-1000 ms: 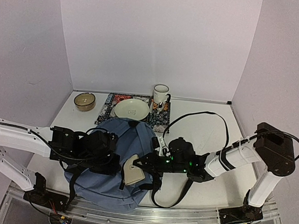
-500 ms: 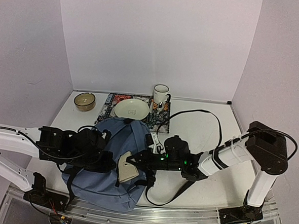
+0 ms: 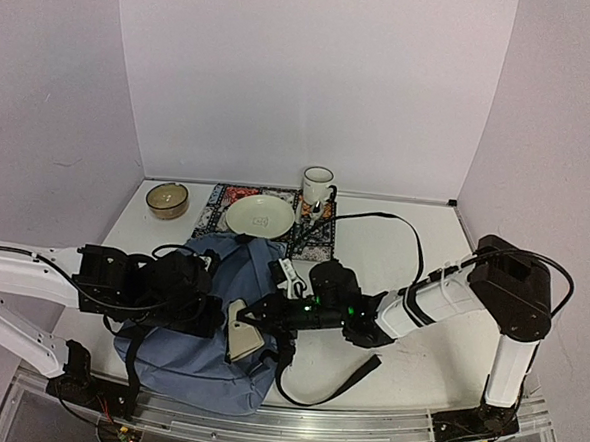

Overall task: Pack the student bag
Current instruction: Place the card case in the pocket on the back of the bag.

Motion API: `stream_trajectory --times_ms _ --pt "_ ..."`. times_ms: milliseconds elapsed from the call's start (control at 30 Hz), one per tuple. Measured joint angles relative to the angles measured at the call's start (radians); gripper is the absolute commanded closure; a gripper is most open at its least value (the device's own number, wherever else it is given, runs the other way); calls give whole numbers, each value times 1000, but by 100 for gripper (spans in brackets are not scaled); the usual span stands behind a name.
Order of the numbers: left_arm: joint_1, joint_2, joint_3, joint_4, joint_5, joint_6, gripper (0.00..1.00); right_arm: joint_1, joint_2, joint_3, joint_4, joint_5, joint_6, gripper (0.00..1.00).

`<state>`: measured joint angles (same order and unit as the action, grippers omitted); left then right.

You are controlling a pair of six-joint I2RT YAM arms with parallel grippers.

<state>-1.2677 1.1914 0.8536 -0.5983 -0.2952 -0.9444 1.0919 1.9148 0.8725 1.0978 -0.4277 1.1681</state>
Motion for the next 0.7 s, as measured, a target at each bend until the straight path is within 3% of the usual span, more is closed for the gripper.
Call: stream_trajectory --times_ms 400,700 --pt "40 -43 0 11 67 98 100 -9 49 135 -142 -112 -87 100" --pt "46 -67 -90 162 147 53 100 -22 51 84 -110 -38 -68 100"
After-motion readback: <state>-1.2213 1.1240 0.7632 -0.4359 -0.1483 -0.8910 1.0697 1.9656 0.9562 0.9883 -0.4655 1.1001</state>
